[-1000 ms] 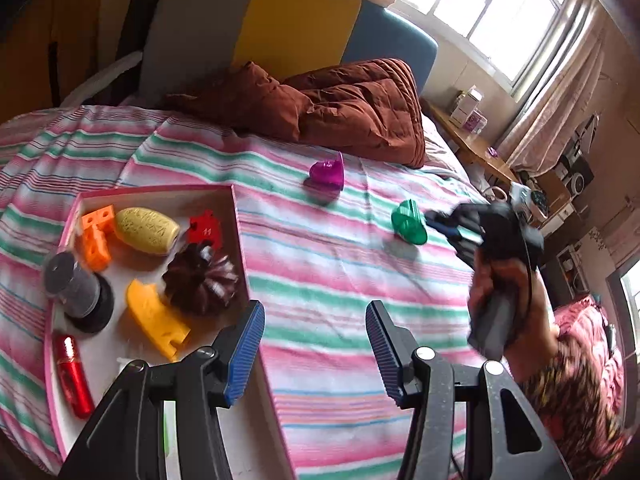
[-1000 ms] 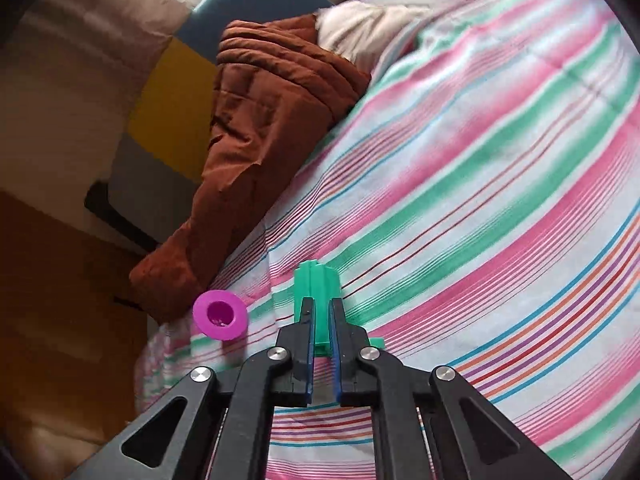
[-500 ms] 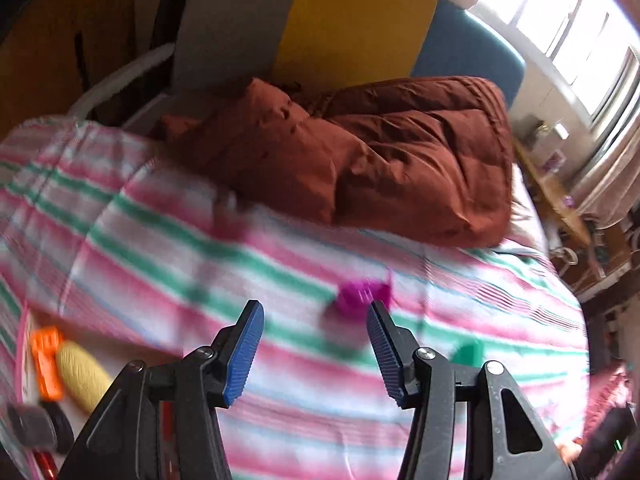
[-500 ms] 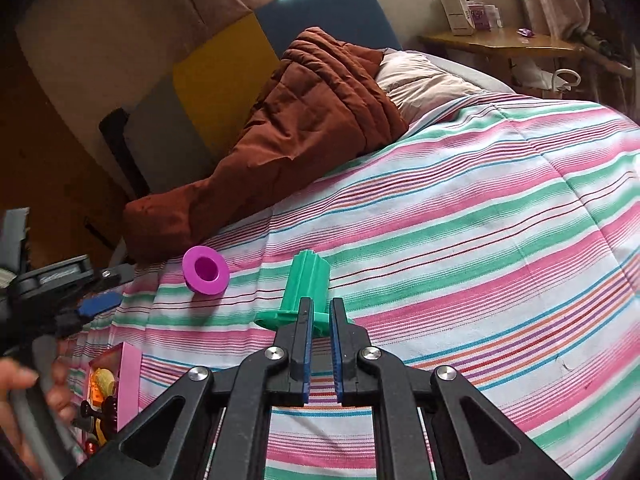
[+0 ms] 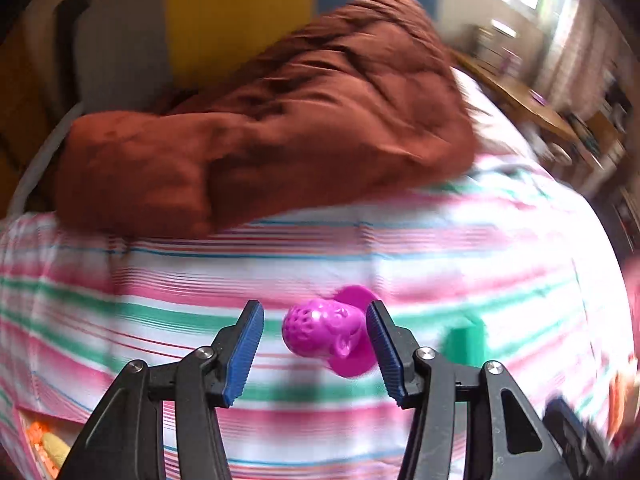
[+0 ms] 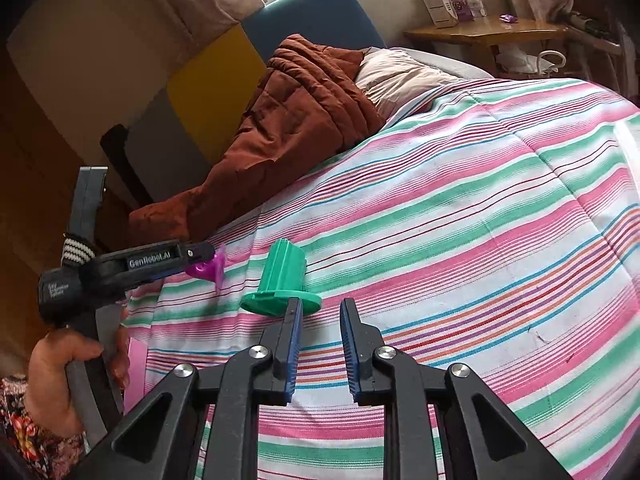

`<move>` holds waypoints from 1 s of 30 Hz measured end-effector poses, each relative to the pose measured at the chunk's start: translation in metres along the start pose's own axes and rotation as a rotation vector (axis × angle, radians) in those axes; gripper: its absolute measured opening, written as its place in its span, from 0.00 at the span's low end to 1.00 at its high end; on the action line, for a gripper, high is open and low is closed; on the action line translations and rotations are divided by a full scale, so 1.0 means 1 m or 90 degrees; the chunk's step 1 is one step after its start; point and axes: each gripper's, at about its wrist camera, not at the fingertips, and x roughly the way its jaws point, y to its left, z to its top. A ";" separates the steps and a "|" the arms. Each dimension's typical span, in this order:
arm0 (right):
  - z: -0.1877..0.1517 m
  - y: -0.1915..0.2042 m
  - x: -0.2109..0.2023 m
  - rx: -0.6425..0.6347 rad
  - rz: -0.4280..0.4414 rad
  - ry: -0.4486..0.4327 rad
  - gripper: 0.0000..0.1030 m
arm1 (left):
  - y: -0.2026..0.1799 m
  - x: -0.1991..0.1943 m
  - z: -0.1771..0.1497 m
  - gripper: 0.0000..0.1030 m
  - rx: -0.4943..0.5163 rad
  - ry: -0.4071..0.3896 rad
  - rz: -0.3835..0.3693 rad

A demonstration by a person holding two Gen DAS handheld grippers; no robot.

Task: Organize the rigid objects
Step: 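Grasp the green holder with the right tool while the left tool approaches the magenta ball, then grasp the magenta suction-cup ball with the left tool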

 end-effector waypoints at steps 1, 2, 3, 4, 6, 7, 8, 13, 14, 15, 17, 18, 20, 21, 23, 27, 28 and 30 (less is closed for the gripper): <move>0.002 0.000 0.000 0.000 -0.002 -0.003 0.24 | -0.010 -0.001 -0.005 0.53 0.030 -0.002 -0.005; 0.003 -0.001 0.000 0.002 -0.002 -0.006 0.29 | -0.019 -0.002 -0.012 0.53 0.058 -0.001 -0.010; 0.005 -0.001 0.000 0.003 -0.001 -0.007 0.31 | -0.025 -0.005 -0.018 0.53 0.077 -0.002 -0.015; 0.007 -0.001 0.000 0.004 0.001 -0.009 0.32 | -0.027 -0.009 -0.024 0.53 0.084 -0.007 -0.016; 0.013 0.002 0.004 0.005 0.005 -0.003 0.42 | -0.022 -0.021 -0.035 0.53 0.065 -0.034 -0.025; 0.016 0.004 0.008 0.007 0.007 0.001 0.43 | -0.017 -0.029 -0.040 0.53 0.048 -0.048 -0.042; 0.020 0.007 0.013 0.008 0.011 0.006 0.43 | -0.010 -0.035 -0.044 0.53 0.027 -0.062 -0.051; 0.044 0.024 0.064 0.051 0.022 0.108 0.44 | 0.027 -0.047 -0.056 0.53 -0.075 -0.060 -0.028; 0.047 0.025 0.073 0.070 0.017 0.122 0.44 | 0.032 -0.046 -0.057 0.53 -0.090 -0.046 -0.030; 0.051 0.026 0.084 0.083 0.008 0.144 0.44 | 0.038 -0.045 -0.060 0.53 -0.101 -0.035 -0.027; 0.054 0.028 0.107 0.097 -0.015 0.199 0.44 | 0.043 -0.042 -0.060 0.53 -0.124 -0.020 -0.016; 0.054 0.029 0.114 0.102 -0.018 0.212 0.44 | 0.046 -0.039 -0.061 0.53 -0.137 -0.013 -0.020; 0.054 0.033 0.123 0.081 -0.035 0.237 0.30 | 0.050 -0.039 -0.064 0.53 -0.156 -0.007 -0.031; 0.055 0.035 0.119 0.065 -0.045 0.233 0.29 | 0.051 -0.039 -0.064 0.53 -0.159 -0.006 -0.032; 0.054 0.040 0.104 0.029 -0.014 0.205 0.29 | 0.050 -0.040 -0.064 0.53 -0.158 -0.006 -0.040; 0.040 0.051 0.063 -0.080 -0.035 0.131 0.29 | 0.039 -0.036 -0.057 0.53 -0.148 -0.009 -0.052; 0.035 0.052 0.056 -0.107 -0.051 0.114 0.29 | 0.036 -0.033 -0.055 0.53 -0.147 -0.009 -0.057; 0.026 0.055 0.048 -0.151 -0.073 0.081 0.21 | 0.028 -0.027 -0.051 0.53 -0.140 -0.005 -0.058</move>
